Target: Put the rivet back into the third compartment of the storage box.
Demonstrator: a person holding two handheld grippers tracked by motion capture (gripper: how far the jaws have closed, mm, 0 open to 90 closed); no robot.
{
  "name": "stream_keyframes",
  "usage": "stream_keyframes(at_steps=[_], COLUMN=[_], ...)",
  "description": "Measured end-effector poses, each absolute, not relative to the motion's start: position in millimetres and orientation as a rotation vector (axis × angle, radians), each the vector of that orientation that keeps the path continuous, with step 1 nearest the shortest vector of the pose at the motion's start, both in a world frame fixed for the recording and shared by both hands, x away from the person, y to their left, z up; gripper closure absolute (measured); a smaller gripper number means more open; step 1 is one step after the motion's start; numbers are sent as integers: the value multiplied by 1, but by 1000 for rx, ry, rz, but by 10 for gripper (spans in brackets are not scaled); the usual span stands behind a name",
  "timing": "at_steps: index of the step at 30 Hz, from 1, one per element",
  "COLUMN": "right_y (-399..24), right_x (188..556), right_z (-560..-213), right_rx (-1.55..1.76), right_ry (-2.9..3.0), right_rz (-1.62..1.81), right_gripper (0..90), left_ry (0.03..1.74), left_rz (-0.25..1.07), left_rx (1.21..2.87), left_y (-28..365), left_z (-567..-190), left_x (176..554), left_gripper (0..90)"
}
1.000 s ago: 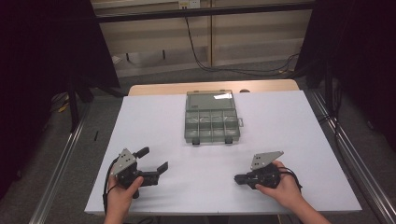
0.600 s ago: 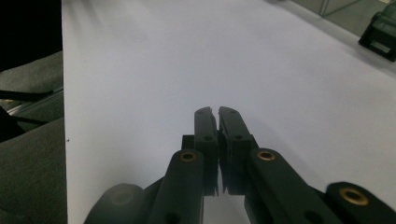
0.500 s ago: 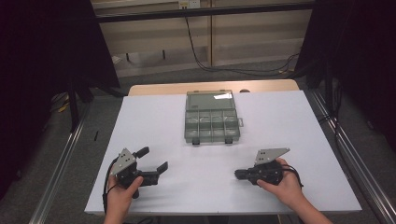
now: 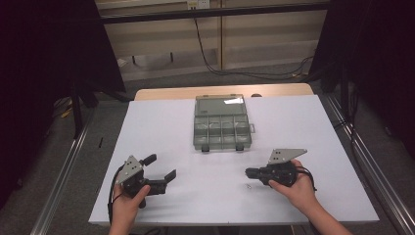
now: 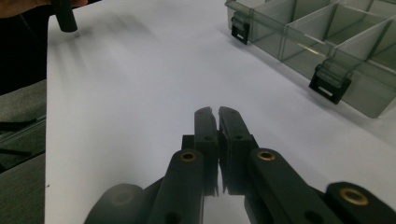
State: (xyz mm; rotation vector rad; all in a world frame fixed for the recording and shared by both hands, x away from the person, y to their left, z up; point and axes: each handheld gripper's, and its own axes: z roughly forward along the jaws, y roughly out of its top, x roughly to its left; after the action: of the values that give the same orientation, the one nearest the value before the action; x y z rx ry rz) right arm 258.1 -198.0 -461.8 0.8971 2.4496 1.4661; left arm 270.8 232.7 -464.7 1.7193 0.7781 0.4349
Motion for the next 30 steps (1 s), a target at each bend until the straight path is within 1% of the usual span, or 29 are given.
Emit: stream_keyframes(at_steps=[13,30], right_y=[-200,-190], right_x=[277,306], right_z=[-452,-440], right_rx=[940,977], right_ry=[2384,2316], right_rz=[1474,1490], right_gripper=[874,873], left_ry=[780,777], left_rz=[436,437], left_rx=[1721,1720], left_y=[233,234], left_z=[-465,-464], left_x=[271,270], left_gripper=[41,41])
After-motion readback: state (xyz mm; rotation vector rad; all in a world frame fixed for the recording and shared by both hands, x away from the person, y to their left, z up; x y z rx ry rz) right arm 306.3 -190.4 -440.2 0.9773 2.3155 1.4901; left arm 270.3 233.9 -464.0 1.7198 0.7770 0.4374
